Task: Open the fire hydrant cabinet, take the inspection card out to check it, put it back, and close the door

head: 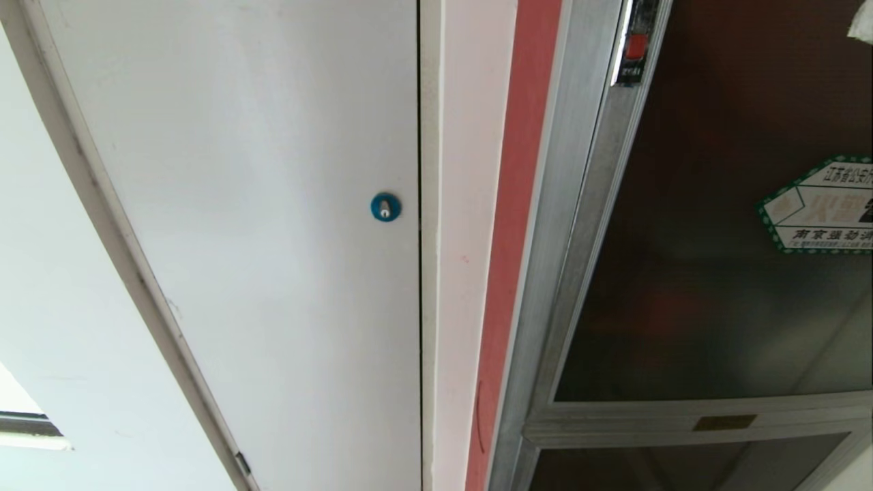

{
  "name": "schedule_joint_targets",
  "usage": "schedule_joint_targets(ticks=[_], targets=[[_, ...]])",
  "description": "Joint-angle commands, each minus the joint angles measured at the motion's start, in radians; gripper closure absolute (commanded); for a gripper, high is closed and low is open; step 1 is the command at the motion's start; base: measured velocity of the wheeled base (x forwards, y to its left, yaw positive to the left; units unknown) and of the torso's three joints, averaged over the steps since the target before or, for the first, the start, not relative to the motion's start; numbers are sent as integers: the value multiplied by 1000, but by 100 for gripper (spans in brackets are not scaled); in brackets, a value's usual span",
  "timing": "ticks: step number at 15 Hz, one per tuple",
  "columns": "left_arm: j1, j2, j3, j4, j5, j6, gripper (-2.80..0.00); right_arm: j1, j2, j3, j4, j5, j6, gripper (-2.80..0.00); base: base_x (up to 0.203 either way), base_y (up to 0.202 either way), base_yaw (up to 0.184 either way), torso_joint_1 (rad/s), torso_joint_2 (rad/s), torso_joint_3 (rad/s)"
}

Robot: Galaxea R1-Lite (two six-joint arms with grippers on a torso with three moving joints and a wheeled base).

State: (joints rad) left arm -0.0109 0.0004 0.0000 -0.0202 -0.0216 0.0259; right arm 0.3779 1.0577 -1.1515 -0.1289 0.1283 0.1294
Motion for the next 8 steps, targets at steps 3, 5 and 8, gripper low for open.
schedule_joint_targets(ticks=[3,5,8], targets=[[0,0,12,0,0,0,0,-95,-149,57,5,-1,-2,0,0,0,0,0,0,0],[0,0,12,0,0,0,0,-152,-218,129,5,-4,-3,0,0,0,0,0,0,0],[0,1,12,-1,0,0,0,-231,-341,233,6,-5,-8,0,0,0,0,0,0,0]])
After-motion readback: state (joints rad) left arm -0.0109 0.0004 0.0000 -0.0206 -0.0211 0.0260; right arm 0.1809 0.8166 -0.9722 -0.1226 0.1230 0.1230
